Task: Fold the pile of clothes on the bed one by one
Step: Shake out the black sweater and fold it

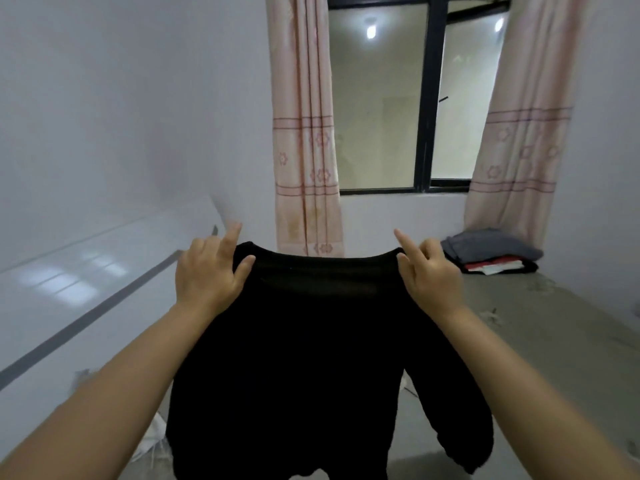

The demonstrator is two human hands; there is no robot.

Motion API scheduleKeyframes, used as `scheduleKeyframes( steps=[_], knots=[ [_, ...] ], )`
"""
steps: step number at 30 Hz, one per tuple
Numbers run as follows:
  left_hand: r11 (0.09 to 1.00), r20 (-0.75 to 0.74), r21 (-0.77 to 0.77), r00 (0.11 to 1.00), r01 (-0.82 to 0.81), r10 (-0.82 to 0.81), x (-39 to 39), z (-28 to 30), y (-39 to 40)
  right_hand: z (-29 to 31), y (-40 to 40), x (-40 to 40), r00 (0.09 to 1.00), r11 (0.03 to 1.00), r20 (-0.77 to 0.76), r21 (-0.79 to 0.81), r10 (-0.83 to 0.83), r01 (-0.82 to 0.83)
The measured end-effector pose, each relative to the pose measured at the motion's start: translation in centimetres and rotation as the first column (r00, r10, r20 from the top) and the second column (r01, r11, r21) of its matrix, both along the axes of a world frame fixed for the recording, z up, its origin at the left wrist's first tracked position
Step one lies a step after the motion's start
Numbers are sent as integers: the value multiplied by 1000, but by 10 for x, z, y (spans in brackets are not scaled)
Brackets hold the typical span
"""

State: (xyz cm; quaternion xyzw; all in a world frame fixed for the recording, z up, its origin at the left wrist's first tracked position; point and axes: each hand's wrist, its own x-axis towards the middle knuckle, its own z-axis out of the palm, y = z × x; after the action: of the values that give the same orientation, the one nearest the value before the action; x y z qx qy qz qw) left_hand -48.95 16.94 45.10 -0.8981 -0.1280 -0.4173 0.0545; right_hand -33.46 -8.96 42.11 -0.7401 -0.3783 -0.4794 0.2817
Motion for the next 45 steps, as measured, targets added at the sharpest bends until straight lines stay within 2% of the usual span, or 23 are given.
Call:
scheduleKeyframes(
  steps=[2, 4, 10, 13, 16, 19, 22, 27, 29, 32, 34, 38, 40, 42, 43, 45],
  knots=[
    [999, -25, 31, 1000, 9, -8, -13, -3, -9, 5, -27, -5, 991, 992, 135, -123, -19, 36],
    [997, -24, 74, 999, 23, -21, -23, -3, -18, 12, -48, -11, 975, 981, 217, -174, -43, 82],
    [984, -22, 174, 999, 49, -46, -29, -5, -32, 32, -76, -18, 948, 958, 289, -204, -135, 199],
    [984, -44, 172, 998, 51, -44, -14, -10, -32, 30, -83, -6, 966, 946, 215, -254, -147, 200],
    [994, -147, 103, 988, -22, 37, 8, -24, -30, 10, -82, 16, 974, 925, 149, -316, -171, 211],
    [999, -220, 29, 975, -38, 43, 36, -60, -15, -25, -75, 44, 982, 891, 109, -415, -154, 185],
    [999, -307, 18, 950, -43, 46, 70, -100, 2, -64, -62, 81, 991, 867, 23, -482, -130, 125],
    [996, -433, -14, 899, -89, 74, 154, -161, 35, -133, -23, 172, 986, 760, -69, -647, -151, 71],
    [992, -487, -28, 868, -124, 94, 195, -183, 49, -158, -6, 210, 966, 694, -178, -720, -189, 3],
    [980, -563, -57, 817, -189, 125, 253, -222, 70, -198, 23, 257, 880, 583, -346, -806, -325, -102],
    [972, -609, -79, 783, -221, 129, 283, -252, 81, -231, 42, 285, 866, 614, -354, -786, -353, -71],
    [972, -696, -109, 714, -210, 76, 320, -308, 92, -283, 68, 329, 794, 456, -370, -880, -482, -133],
    [978, -713, -109, 700, -176, 47, 334, -333, 97, -309, 77, 347, 790, 470, -387, -871, -476, -143],
    [986, -709, -96, 705, -137, 29, 347, -356, 109, -326, 87, 363, 765, 395, -390, -898, -512, -194],
    [989, -711, -89, 703, -116, 18, 355, -365, 116, -333, 89, 373, 774, 397, -396, -895, -494, -204],
    [996, -697, -62, 717, -67, 5, 373, -379, 133, -349, 93, 392, 769, 466, -444, -858, -460, -217]
  ],
)
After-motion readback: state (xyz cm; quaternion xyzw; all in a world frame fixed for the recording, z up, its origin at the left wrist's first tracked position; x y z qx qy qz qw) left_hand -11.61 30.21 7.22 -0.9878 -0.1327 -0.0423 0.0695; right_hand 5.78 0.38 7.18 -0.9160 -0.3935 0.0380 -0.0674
